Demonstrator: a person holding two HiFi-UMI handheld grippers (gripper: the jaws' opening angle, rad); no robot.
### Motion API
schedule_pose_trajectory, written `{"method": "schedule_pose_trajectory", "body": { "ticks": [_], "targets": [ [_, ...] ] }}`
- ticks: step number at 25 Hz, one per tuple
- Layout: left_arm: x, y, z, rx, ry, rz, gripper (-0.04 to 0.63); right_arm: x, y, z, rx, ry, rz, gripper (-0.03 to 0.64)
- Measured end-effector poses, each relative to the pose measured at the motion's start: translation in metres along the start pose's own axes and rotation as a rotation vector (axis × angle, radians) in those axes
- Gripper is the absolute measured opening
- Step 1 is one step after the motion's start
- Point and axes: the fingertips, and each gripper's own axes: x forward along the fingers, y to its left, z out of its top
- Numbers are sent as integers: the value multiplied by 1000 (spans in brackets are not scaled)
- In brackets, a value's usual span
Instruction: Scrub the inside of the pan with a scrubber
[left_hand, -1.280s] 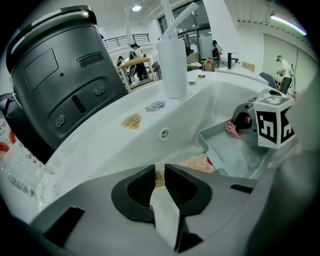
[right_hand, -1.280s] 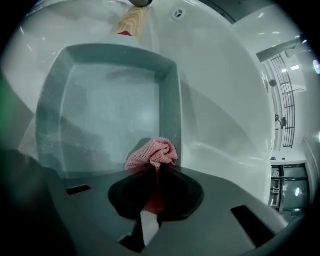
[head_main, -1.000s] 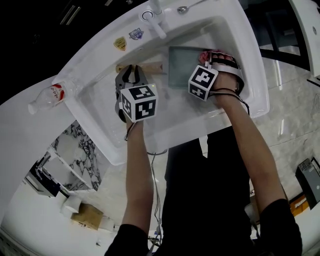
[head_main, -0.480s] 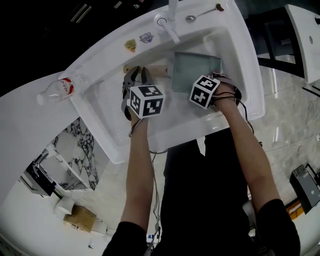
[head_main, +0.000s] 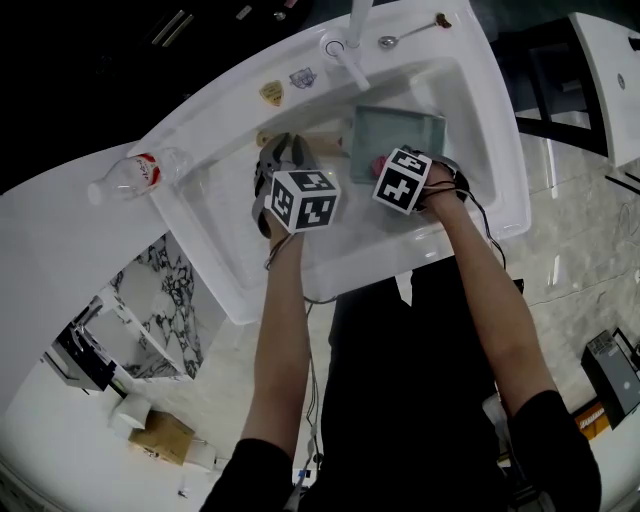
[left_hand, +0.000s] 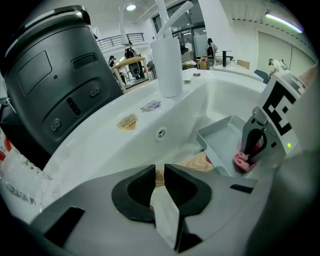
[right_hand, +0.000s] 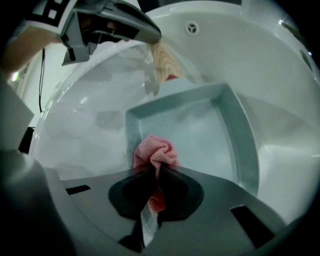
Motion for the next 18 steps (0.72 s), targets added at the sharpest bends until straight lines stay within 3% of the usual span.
{"method": "schedule_pose_trajectory", "body": {
  "ticks": [7,13,18],
  "targets": [
    [1,-1,-1,18,5,-22,66,-12,15,53,-76,-136,-13,40],
    [0,-2,-1,30,10,-38,66,-40,27,57,-67,-191,-11,40],
    [0,-2,0,19,-20,-44,66,-78,21,51,-49,-241,-87,40]
  ]
}}
